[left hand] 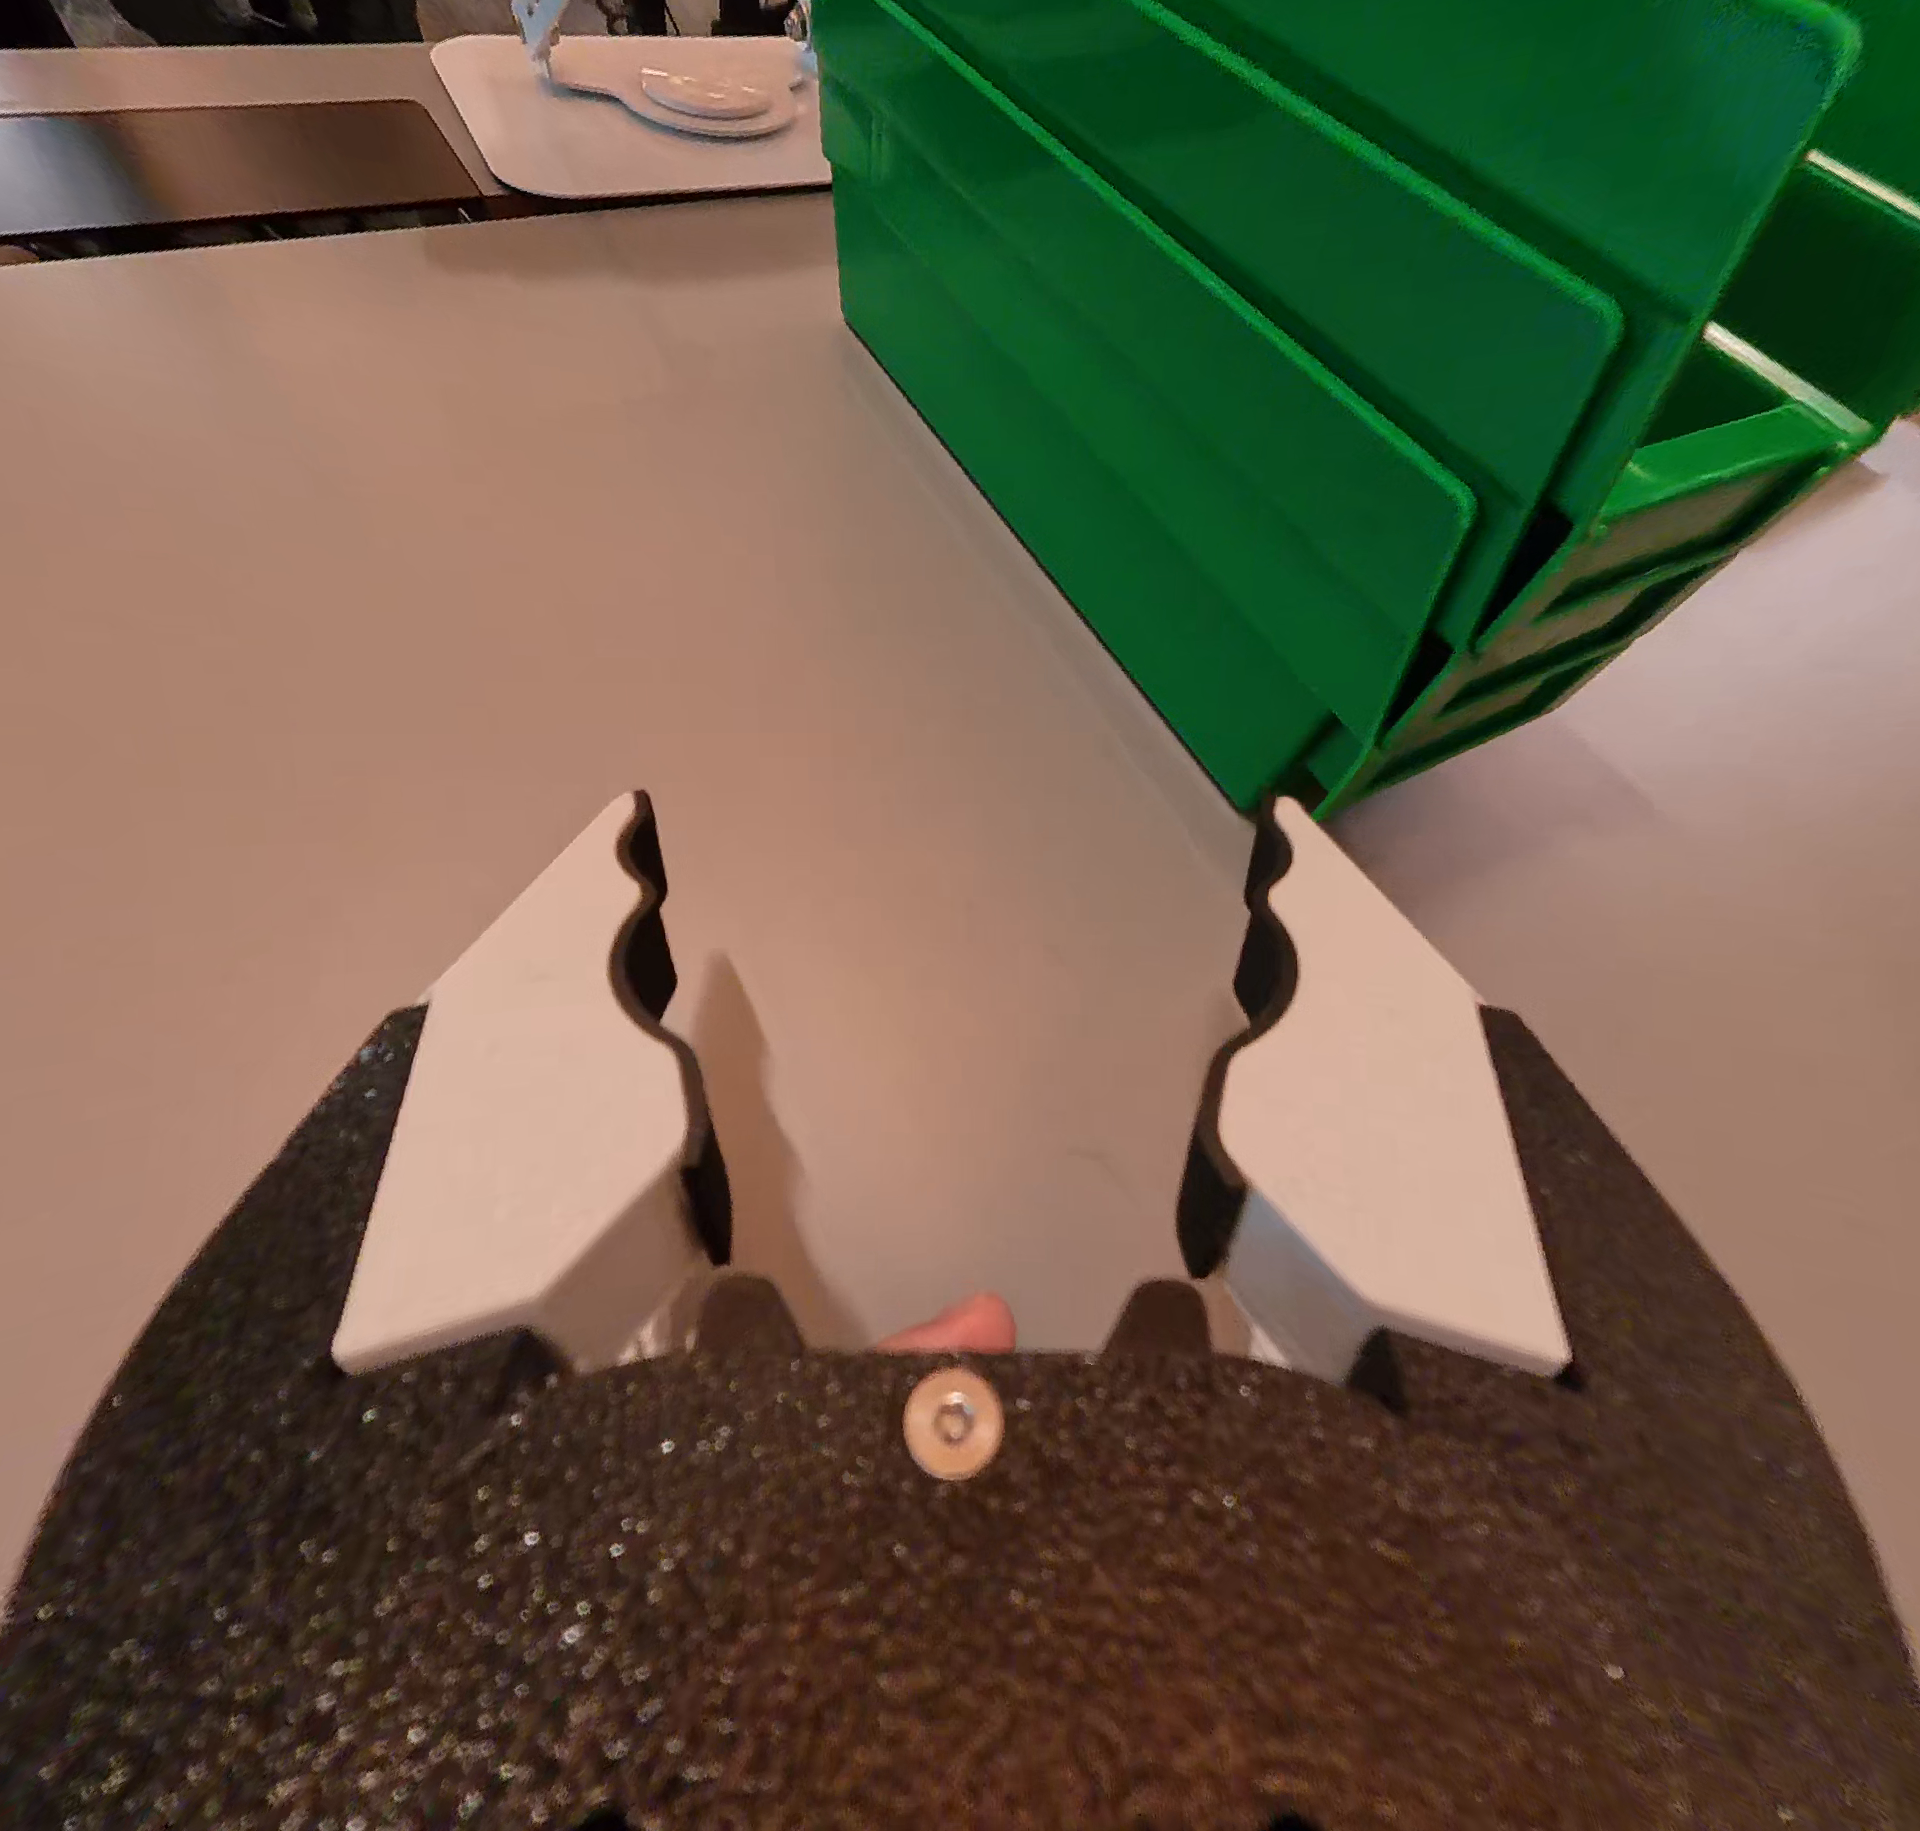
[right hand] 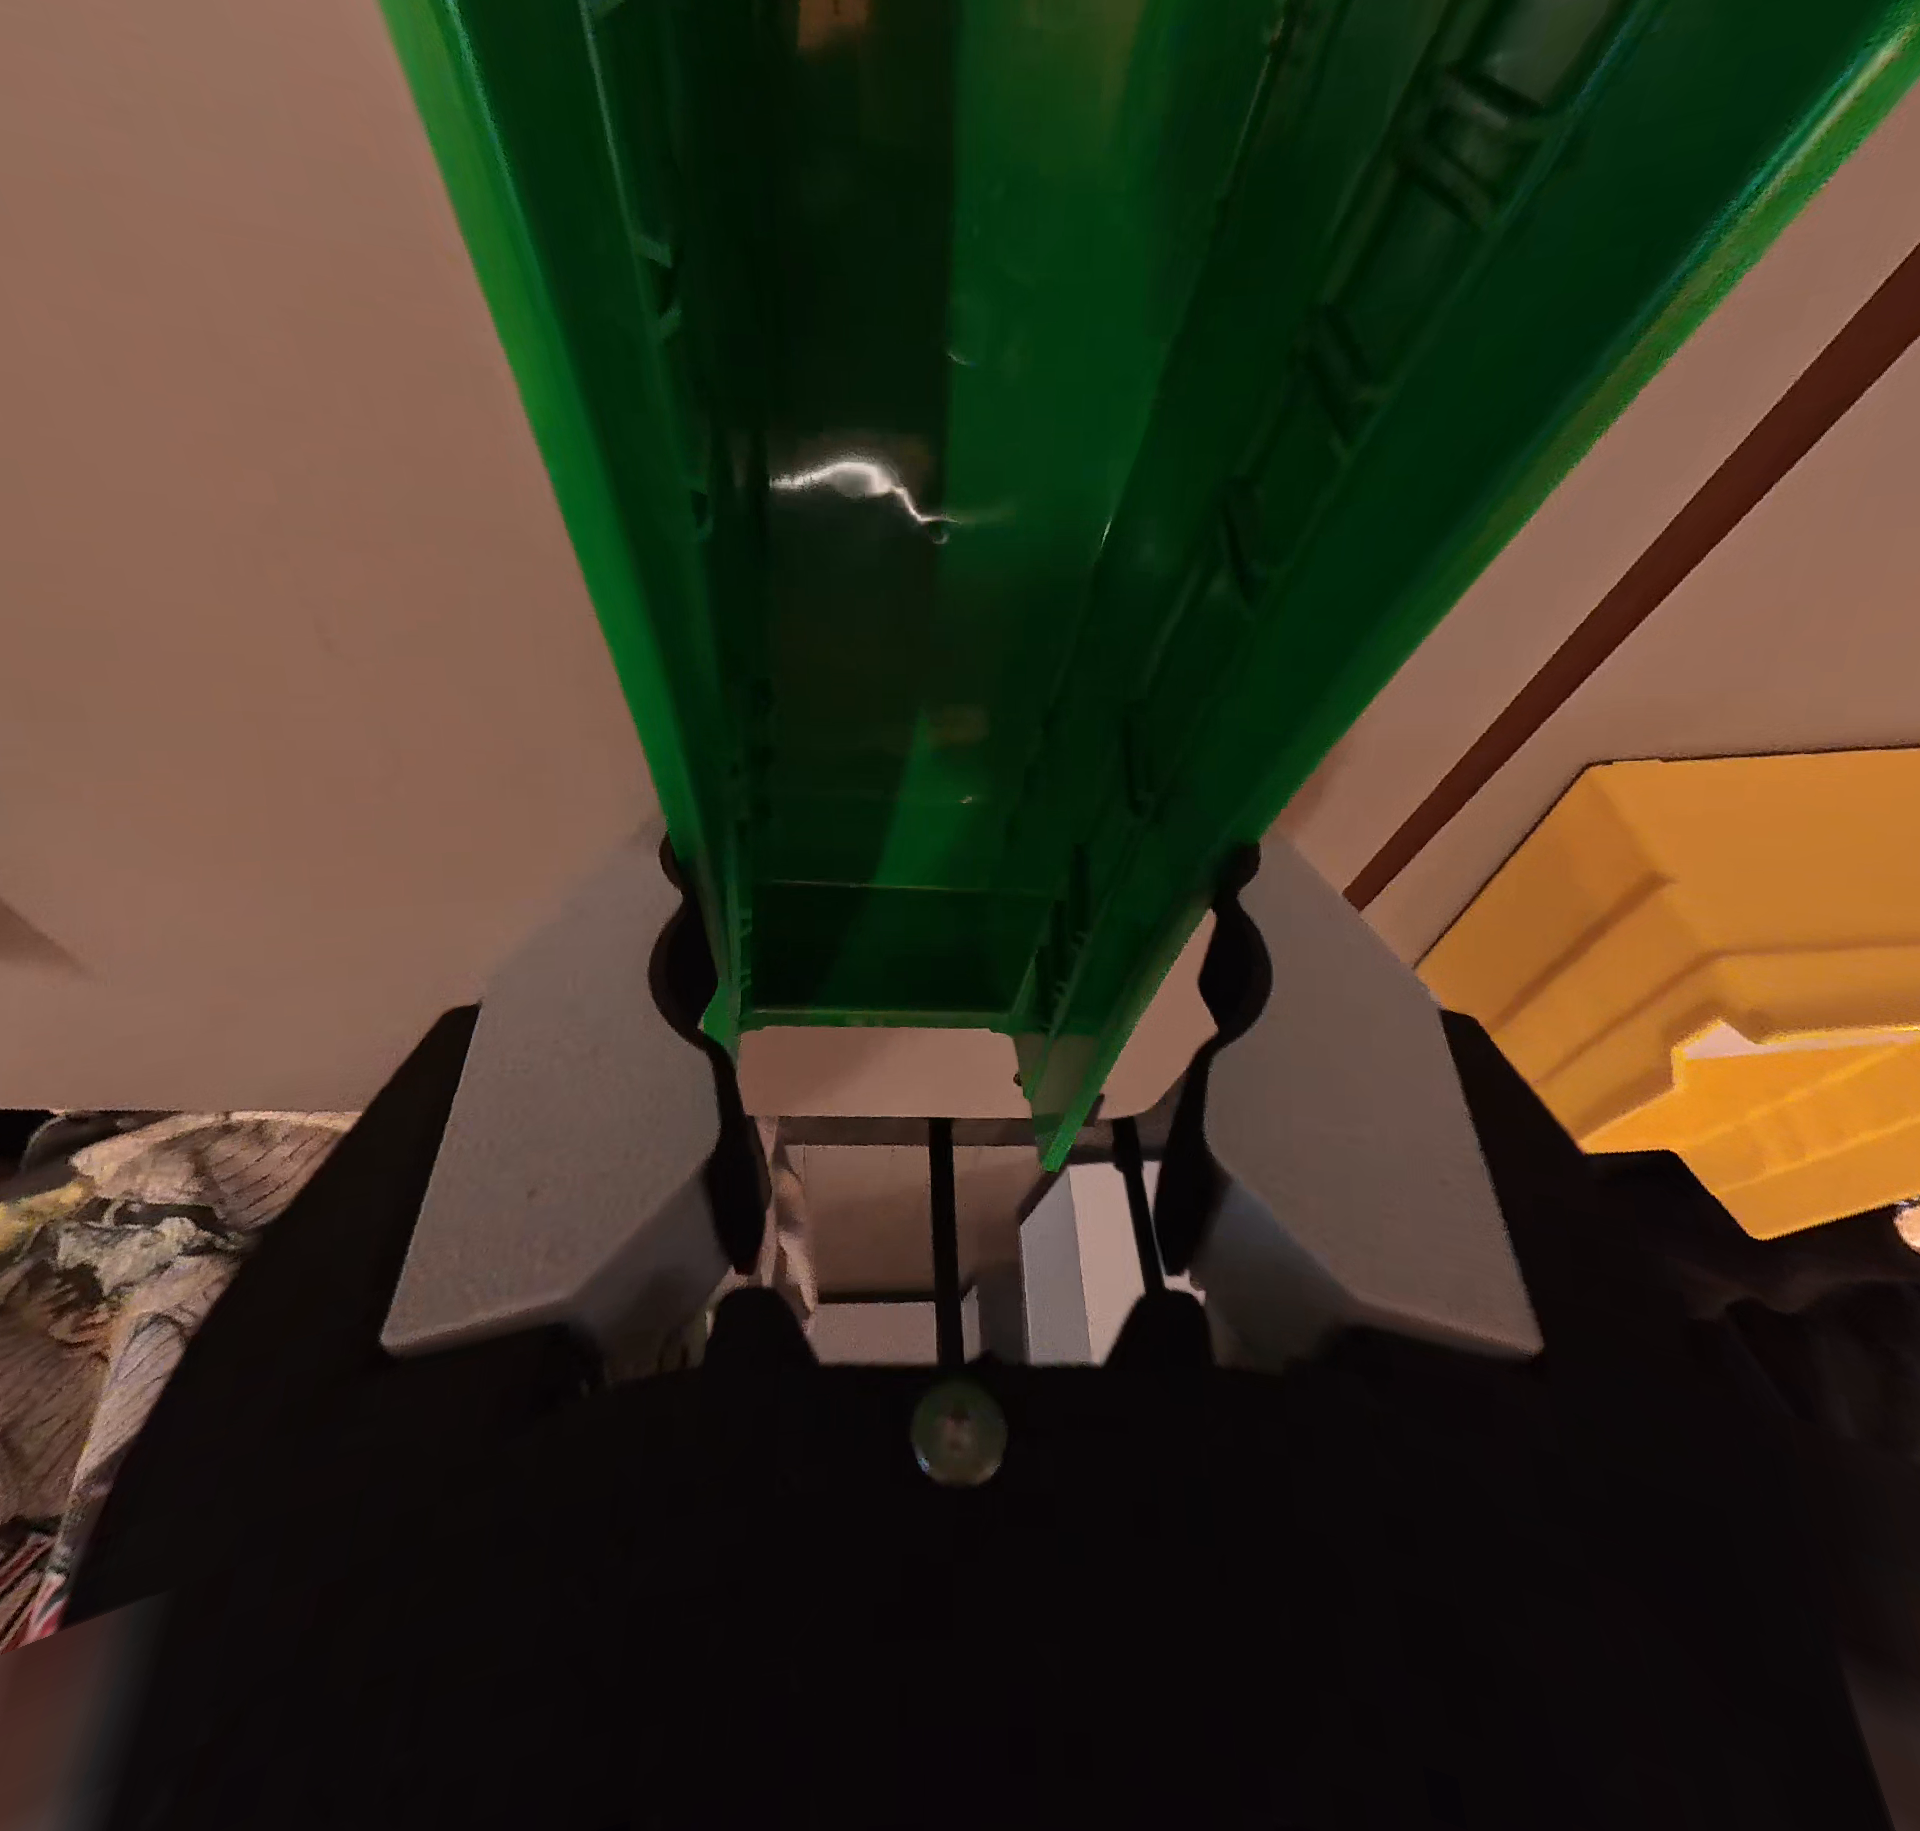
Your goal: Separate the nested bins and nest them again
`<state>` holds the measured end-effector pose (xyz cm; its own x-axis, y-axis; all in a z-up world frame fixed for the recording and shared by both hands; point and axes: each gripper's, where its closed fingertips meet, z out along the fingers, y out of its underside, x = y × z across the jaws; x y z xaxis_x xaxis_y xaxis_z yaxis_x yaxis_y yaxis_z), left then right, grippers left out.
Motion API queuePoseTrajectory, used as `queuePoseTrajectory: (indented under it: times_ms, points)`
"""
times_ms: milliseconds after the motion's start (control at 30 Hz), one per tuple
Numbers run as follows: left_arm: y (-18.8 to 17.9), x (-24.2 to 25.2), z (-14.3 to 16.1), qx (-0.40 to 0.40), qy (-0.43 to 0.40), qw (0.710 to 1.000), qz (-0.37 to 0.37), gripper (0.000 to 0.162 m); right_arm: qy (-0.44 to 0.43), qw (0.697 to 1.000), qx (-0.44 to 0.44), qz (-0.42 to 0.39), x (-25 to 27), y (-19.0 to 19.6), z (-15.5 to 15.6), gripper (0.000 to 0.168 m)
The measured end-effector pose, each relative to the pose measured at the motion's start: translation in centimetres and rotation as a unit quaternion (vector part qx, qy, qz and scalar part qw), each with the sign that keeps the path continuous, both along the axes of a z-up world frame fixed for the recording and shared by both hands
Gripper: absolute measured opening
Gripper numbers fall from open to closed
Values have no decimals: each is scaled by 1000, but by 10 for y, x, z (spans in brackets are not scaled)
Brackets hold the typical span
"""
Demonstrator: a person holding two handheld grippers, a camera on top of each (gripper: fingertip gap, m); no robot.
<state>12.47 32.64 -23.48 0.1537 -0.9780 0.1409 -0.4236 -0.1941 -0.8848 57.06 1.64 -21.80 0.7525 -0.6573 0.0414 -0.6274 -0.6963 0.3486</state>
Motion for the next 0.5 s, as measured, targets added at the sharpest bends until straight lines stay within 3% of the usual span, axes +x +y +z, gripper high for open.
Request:
queuePoseTrajectory:
  times_ms: [200,367,433,500]
  points:
    - [2,-2,-5,0,10,1000,2,110,1,1000,-6,2,-1,0,-1,105]
    - [2,-1,-8,-7,10,1000,2,110,-15,1000,1,-24,-3,-2,-2,123]
    - [1,0,-9,-9,13,1000,1,110,-22,999,-4,-28,-4,-5,5,143]
    - [-1,1,-8,-7,12,1000,-1,110,-39,999,3,-16,-2,-4,17,143]
